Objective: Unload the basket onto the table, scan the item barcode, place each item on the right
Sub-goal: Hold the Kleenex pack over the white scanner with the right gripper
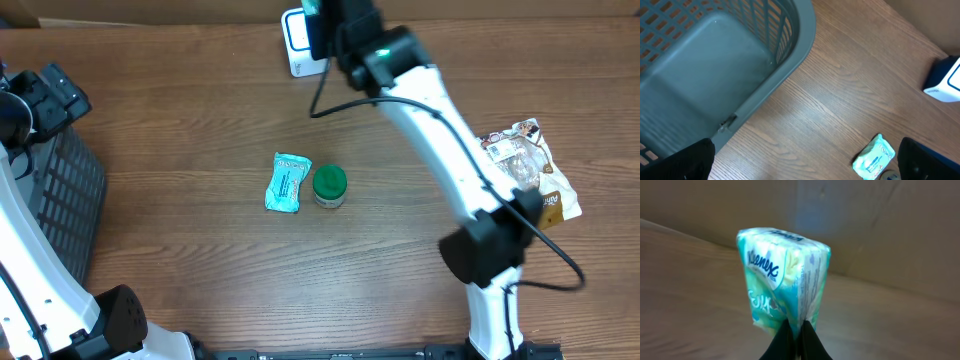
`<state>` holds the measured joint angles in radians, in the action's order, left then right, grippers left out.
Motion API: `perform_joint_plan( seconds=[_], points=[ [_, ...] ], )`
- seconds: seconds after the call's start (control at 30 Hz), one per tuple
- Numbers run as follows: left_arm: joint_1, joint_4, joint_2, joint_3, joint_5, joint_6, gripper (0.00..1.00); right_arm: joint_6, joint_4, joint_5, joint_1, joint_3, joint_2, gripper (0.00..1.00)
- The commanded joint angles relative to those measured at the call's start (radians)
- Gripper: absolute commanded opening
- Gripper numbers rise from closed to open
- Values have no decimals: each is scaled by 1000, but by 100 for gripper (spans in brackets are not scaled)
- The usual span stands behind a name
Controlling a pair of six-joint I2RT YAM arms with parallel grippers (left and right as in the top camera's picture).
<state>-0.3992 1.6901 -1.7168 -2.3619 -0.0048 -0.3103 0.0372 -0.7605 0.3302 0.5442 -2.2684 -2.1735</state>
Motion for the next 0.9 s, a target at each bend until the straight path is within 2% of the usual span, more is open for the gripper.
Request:
perform_joint_plan(
  seconds=[0.0, 0.07, 0.33, 0.47, 0.8, 0.87],
  points=[
    [0, -1, 15, -12, -6, 18, 100, -243, 142, 281, 26, -22, -102, 4],
    [0, -1, 15, -12, -6, 18, 100, -354, 254, 298, 26, -22, -170, 4],
    [0, -1, 15, -12, -6, 18, 100, -605, 492, 298, 14, -22, -365, 4],
    [0, -1, 15, -12, -6, 18, 100, -693, 525, 315, 14, -22, -435, 4],
    [0, -1, 15, -12, -6, 18, 100, -713, 541, 418, 26, -22, -443, 4],
    [0, -1, 15, -12, -6, 18, 100, -791, 535, 437, 37, -22, -443, 4]
  ],
)
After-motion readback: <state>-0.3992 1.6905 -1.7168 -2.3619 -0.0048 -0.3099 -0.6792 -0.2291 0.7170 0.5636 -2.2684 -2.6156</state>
